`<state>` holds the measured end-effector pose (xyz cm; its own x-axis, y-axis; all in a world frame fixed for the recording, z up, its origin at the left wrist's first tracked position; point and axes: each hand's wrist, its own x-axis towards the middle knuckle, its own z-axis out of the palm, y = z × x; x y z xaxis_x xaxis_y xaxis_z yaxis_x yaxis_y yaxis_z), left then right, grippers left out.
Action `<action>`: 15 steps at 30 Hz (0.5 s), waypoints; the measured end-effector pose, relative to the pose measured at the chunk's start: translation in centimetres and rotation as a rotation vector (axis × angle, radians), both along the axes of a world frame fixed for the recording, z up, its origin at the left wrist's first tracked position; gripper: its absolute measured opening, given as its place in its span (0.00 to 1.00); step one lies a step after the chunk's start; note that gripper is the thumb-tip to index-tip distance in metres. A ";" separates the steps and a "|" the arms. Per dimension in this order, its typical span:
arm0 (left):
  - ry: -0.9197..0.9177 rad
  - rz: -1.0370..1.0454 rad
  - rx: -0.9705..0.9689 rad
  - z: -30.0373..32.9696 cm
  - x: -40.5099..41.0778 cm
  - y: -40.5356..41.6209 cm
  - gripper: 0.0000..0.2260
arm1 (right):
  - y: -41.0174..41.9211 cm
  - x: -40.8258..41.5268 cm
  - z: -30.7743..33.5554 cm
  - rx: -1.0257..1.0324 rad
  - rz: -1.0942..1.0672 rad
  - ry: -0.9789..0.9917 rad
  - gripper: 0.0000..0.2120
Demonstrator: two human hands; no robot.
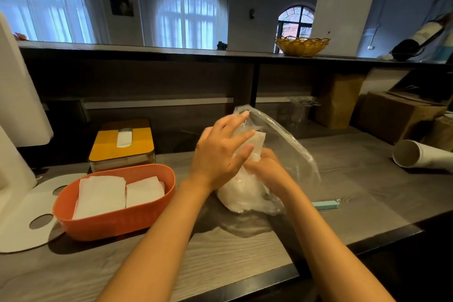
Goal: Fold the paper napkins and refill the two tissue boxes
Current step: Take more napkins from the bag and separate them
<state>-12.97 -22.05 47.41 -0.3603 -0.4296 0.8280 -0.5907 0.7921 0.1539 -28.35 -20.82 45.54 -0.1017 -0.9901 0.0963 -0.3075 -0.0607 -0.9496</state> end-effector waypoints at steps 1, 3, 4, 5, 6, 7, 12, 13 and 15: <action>-0.034 0.020 0.098 0.4 -0.2 0.1 0.26 | 0.2 -0.1 0.0 -0.015 -0.002 0.000 0.13; -0.006 0.019 0.310 0.6 -0.4 0.0 0.28 | 0.9 -0.3 0.2 -0.019 -0.012 0.031 0.21; 0.028 0.015 0.406 0.6 -0.4 -0.1 0.26 | 1.4 -0.6 0.6 -0.008 0.000 0.025 0.24; 0.066 0.015 0.499 0.7 -0.4 -0.2 0.23 | 1.6 -1.0 0.7 0.018 0.040 -0.033 0.25; 0.095 0.020 0.571 0.7 -0.4 -0.3 0.22 | 1.8 -1.3 0.9 0.060 0.083 -0.078 0.25; 0.113 0.028 0.628 0.6 -0.5 -0.4 0.23 | 1.9 -1.3 1.0 0.095 0.115 -0.097 0.24; 0.204 0.024 0.884 1.6 -1.3 -1.3 0.33 | 3.9 -1.7 2.3 -0.070 0.260 -0.018 0.24; 0.230 0.013 0.909 1.9 -1.3 -1.4 0.34 | 4.2 -1.9 2.5 -0.098 0.312 -0.039 0.23; 0.281 0.000 0.959 2.3 -1.5 -1.9 0.38 | 4.4 -2.2 2.7 -0.199 0.309 -0.074 0.21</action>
